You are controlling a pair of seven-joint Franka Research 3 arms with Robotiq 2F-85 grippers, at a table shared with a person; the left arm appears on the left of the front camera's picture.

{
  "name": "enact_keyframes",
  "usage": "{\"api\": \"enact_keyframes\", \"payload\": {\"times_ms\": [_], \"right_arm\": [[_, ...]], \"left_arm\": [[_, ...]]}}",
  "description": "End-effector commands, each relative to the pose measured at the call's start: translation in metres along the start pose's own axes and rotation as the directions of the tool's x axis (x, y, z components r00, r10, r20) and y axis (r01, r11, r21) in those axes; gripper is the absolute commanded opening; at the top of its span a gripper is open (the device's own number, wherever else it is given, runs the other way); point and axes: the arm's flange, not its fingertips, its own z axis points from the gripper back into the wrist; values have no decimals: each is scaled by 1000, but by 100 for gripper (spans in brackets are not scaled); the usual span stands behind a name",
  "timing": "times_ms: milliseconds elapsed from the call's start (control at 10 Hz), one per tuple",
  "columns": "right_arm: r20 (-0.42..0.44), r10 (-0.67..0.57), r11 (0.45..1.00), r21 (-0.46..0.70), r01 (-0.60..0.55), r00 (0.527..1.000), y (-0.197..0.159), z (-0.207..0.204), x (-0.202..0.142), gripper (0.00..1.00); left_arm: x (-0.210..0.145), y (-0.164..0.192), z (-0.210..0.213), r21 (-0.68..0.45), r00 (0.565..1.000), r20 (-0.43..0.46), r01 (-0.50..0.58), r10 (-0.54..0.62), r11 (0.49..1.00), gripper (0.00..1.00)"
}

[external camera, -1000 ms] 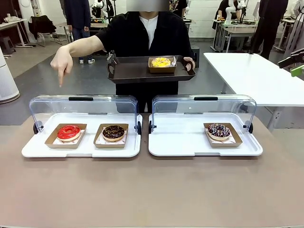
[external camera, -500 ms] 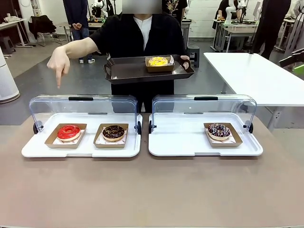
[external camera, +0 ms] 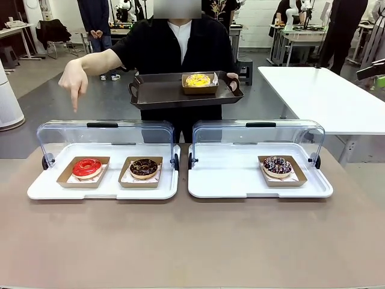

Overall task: Provide the desired donut to the person.
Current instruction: Pick up and lift the Paper togo box containing the Donut pointed at by the person.

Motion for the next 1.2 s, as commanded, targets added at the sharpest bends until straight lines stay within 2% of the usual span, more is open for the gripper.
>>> {"api": "enact_keyframes", "payload": {"times_ms": [0,1100], "right_arm": [[-14,-13,1000,-10,13,1000,-5,3,5,100],[0,0,1000,0,0,1000,0,0,0,100]], "left_arm": [[1,-1,1,-2,1000,8,7,-7,1000,100],[1,-1,1,-2,1000,8,7,-7,1000,100]]}}
